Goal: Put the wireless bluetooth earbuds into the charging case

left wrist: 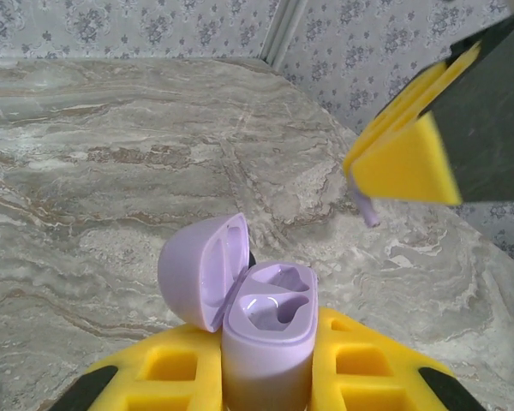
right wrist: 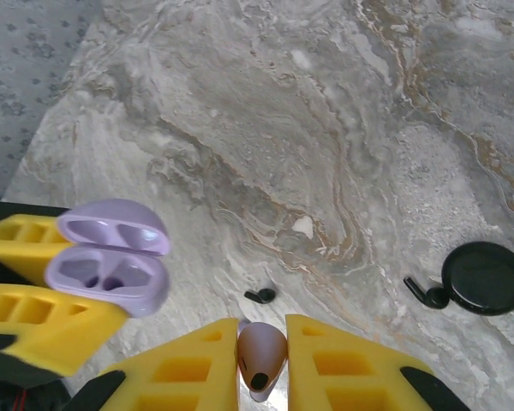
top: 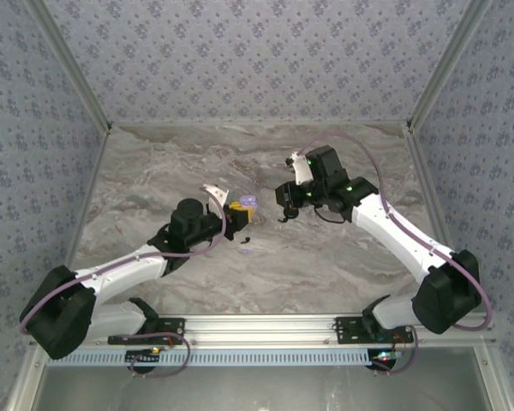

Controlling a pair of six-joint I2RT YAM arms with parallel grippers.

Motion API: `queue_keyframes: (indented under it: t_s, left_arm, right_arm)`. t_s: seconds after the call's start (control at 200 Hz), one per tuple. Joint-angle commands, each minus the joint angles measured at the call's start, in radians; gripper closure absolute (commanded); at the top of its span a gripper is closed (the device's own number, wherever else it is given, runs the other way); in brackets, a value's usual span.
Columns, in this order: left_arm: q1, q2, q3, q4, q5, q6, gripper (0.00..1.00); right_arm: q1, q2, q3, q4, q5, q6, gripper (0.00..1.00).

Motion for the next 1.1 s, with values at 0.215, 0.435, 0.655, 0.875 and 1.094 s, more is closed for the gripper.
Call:
queue_keyframes:
  t_s: [0.215,0.435,0.655,0.875,1.094]
  left_arm:
    - [-0.006,0.036,0.011,0.155,0.052,-0.065,0.91]
    - [-0.005,0.076,0.034,0.209,0.081,-0.092,0.91]
    - [-0.005,0.101,0.054,0.255,0.097,-0.106,0.92]
    - [-0.006,0.108,0.059,0.323,0.124,-0.119,0.91]
    - [-0.006,0.112,0.083,0.337,0.151,-0.124,0.91]
  right_arm:
    - [-0.005,-0.03,0.101,0.018,-0.079,-0.008,0.82]
    - [0.002,-0.031,0.139,0.035,-0.1,-0.002,0.81]
    - [0.015,-0.031,0.159,0.05,-0.109,-0.002,0.81]
    - [0.032,-0.033,0.159,0.069,-0.114,-0.006,0.8]
    - [0.041,-0.03,0.166,0.082,-0.142,-0.012,0.8]
